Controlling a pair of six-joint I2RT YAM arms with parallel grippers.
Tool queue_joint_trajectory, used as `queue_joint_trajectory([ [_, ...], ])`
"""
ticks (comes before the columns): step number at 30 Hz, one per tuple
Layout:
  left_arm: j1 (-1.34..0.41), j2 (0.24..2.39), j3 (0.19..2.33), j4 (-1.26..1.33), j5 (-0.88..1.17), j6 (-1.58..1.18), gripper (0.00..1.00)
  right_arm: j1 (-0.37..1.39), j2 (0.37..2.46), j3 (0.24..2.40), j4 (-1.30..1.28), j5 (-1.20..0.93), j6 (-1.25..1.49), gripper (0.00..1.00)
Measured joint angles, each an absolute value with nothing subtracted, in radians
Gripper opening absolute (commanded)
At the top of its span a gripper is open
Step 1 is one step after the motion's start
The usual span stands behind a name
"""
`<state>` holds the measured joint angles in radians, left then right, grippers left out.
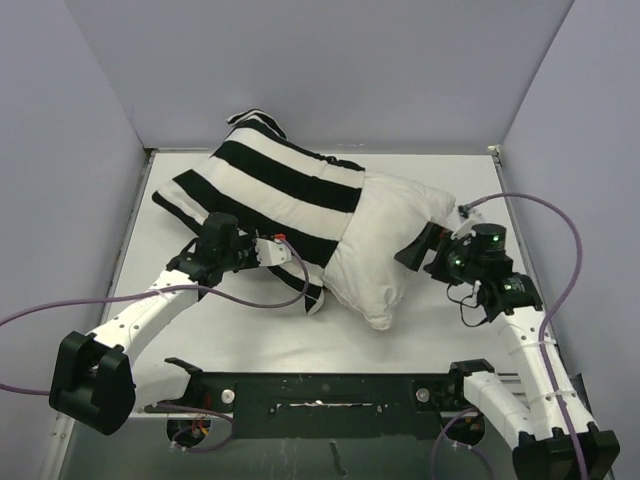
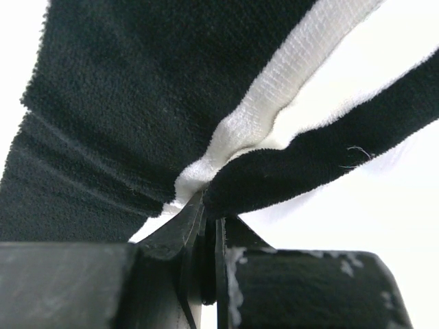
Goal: Remove the pillowcase from the pillow
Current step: Remove the pillow from the pillowcase.
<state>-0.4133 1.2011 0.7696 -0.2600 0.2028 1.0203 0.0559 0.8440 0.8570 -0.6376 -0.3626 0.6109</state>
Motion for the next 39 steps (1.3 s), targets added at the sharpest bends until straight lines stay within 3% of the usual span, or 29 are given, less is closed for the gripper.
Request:
queue_joint_trajectory([
  [5,-0.436,1.205,0.795,-0.316,0.192,1.000,0.00,0.282,0.926,0.752,-0.525,-0.361,0.693,0.98],
  [8,-0.453,1.205,0.820,-0.364,0.186,0.993,0.00,0.257,1.094,0.775,-0.417,-0.411,0.694,0.98],
  [14,-0.528,1.172,0.838,-0.429,0.179,0.979,0.00,0.097,1.505,1.139,-0.402,-0.484,0.613,0.98],
  [17,-0.566,1.151,0.838,-0.419,0.164,0.978,0.00,0.095,1.607,1.303,-0.371,-0.472,0.568,0.98],
  [20,-0.571,1.156,0.838,-0.427,0.139,0.967,0.00,0.115,1.589,1.310,-0.334,-0.461,0.541,0.98],
  [28,-0.573,1.214,0.839,-0.438,0.111,0.949,0.00,0.057,1.393,1.065,-0.310,-0.449,0.523,0.98],
  [39,-0.574,1.219,0.851,-0.448,0.108,0.949,0.00,0.165,1.416,0.908,-0.119,-0.464,0.577,0.99],
])
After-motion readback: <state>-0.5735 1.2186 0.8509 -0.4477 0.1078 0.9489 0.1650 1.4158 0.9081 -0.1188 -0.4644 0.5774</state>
